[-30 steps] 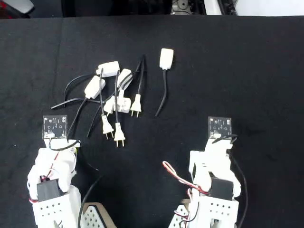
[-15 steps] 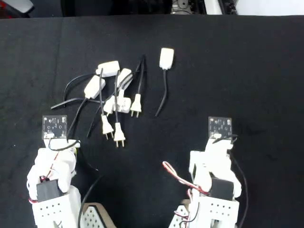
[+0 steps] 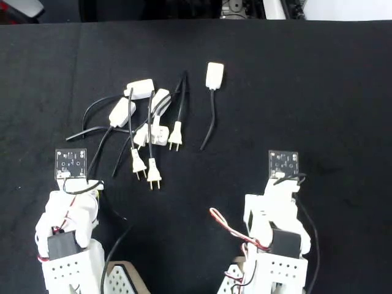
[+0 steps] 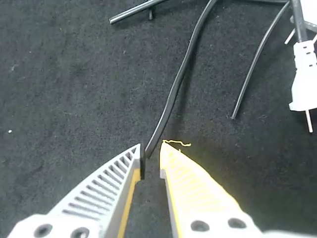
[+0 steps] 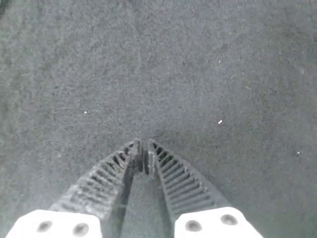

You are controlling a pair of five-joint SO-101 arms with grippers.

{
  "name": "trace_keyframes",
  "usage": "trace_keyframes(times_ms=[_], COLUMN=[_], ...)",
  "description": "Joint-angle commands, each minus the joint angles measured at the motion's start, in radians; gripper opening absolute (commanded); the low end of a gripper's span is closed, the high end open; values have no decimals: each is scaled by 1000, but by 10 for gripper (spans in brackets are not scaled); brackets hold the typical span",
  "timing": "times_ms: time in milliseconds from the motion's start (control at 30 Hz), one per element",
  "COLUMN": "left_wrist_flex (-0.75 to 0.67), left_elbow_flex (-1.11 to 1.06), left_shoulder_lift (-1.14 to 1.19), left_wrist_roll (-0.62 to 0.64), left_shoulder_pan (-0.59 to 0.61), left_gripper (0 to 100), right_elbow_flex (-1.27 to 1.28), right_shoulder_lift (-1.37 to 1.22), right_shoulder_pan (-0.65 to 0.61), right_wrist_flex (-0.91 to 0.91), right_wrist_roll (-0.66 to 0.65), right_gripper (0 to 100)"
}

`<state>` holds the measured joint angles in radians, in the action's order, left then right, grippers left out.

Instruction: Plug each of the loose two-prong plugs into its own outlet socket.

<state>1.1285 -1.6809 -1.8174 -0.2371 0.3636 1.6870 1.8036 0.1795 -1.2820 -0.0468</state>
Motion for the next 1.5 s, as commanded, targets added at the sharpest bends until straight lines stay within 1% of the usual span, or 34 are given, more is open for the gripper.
trace_keyframes(times_ms=[0,700,900,967,1067,1133,1200,1300,1400,1467], left_wrist_flex=[-23,-21,-25,-29,-21,2,41,91,89,95], left_elbow_flex=[-15,-8,47,104,251,372,493,664,823,914], left_shoulder_lift=[-6,-6,-6,-6,-5,0,35,176,411,594], left_wrist_roll=[12,12,14,17,28,57,63,94,175,196], left_shoulder_pan=[-10,-8,-10,-10,-12,-13,-65,-170,-228,-255], left_gripper=[80,80,84,84,84,87,112,122,122,127], right_elbow_flex=[-1,-1,-1,-1,-1,-1,-1,-1,-1,-1], right_shoulder_lift=[48,48,48,48,48,48,47,42,42,44], right_shoulder_pan=[9,9,5,-2,-8,-58,-83,-51,15,34], right_wrist_flex=[-5,-5,-3,-3,-2,14,12,12,12,12], right_wrist_roll=[-6,-6,0,0,-2,-3,-6,-6,-6,-6], right_gripper=[25,25,24,24,25,24,23,22,22,22])
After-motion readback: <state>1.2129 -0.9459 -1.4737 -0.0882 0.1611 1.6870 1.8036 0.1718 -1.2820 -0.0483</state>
